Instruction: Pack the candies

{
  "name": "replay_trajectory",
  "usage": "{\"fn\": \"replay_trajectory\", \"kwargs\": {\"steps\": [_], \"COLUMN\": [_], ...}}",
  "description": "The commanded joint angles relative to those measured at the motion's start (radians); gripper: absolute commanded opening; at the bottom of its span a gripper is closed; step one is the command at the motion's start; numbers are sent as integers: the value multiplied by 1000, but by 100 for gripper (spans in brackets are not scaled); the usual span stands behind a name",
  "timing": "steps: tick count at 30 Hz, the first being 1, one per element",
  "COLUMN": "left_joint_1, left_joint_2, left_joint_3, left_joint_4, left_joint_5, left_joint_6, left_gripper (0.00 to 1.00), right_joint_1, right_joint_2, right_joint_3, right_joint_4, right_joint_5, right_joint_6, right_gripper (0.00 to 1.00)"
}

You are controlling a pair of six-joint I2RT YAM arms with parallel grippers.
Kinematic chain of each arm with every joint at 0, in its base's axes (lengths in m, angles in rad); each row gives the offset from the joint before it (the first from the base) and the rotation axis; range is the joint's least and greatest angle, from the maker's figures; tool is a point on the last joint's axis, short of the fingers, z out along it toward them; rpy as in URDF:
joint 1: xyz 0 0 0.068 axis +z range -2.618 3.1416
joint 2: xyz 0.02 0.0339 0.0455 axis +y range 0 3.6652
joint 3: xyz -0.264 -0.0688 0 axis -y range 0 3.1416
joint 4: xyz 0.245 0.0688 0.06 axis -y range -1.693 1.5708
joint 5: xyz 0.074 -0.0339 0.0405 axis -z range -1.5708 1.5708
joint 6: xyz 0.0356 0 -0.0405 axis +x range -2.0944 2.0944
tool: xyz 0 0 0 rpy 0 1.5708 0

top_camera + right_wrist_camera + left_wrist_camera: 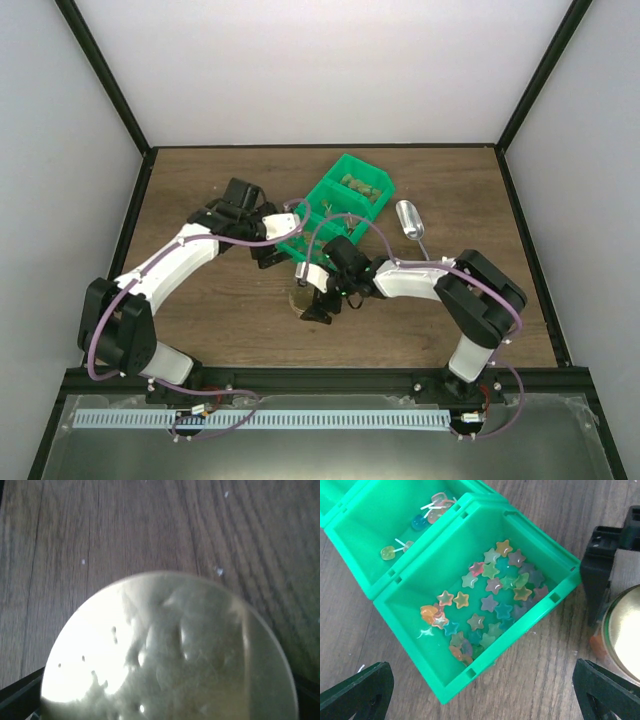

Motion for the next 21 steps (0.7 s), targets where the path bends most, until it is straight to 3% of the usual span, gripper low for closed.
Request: {"fn": "replay_trajectory", "kwargs": {"steps": [1, 12, 21], "left_joint_1": [27, 101, 295], "left_joint_2": [-24, -52, 21], "left_joint_3": [15, 14, 181], "left_joint_4": [20, 29, -23], "left_joint_5": [4, 42, 167], "left_joint_6": [-27, -147, -441], "left_gripper": [100, 100, 100], "right_joint_1": [-25, -64, -252], "right_joint_2": [-35, -218, -467], "right_joint_3": [16, 4, 16], "right_joint_4": [-178, -205, -164], "right_joint_5": [11, -6, -28], "right_joint_6": [-103, -152, -63], "right_gripper": [100, 100, 100]}}
